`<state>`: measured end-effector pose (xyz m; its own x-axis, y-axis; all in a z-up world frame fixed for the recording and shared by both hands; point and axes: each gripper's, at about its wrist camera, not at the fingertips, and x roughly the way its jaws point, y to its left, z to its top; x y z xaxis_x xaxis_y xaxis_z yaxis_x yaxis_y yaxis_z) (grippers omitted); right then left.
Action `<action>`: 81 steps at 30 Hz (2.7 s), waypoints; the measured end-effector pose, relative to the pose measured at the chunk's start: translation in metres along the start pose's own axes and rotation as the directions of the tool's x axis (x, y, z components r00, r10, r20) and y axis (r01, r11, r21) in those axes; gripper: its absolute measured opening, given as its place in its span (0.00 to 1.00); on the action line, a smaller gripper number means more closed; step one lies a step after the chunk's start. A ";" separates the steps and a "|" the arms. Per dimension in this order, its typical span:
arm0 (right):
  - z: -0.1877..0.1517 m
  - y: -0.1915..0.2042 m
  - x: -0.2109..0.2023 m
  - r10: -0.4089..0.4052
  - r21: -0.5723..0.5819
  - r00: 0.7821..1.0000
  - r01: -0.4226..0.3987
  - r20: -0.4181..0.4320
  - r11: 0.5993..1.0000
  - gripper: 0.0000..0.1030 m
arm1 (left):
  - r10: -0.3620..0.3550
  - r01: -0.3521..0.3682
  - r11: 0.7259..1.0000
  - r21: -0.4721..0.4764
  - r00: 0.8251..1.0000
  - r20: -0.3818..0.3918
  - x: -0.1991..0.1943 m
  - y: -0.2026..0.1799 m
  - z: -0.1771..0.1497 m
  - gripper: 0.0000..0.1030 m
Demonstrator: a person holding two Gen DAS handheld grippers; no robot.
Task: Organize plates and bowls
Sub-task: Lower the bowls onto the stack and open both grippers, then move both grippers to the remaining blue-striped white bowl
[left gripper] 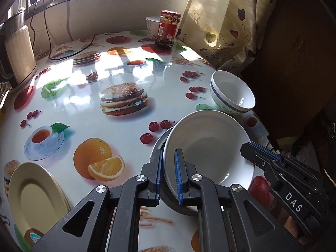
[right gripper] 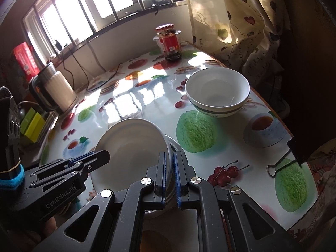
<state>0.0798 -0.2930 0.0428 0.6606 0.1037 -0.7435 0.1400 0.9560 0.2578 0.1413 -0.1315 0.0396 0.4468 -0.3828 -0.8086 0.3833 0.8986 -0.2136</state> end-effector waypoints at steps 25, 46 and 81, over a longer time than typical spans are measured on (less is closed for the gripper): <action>-0.005 0.002 0.004 0.001 0.006 1.000 -0.001 -0.022 1.000 0.10 | 0.008 -0.009 1.000 -0.017 1.000 -0.016 0.000 0.002 -0.003 0.11; -0.004 0.001 0.006 0.008 0.009 1.000 -0.007 -0.023 1.000 0.15 | -0.011 0.011 1.000 -0.029 1.000 -0.008 0.002 0.005 -0.002 0.12; 0.034 -0.039 -0.019 -0.048 0.042 0.993 0.043 0.105 0.998 0.36 | 0.002 -0.006 0.999 0.042 0.996 0.093 0.000 -0.030 0.049 0.40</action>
<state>0.0866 -0.3412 0.0681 0.7272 0.0286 -0.6858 0.1995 0.9472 0.2510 0.1697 -0.1691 0.0731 0.5207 -0.3988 -0.7549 0.4138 0.8913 -0.1854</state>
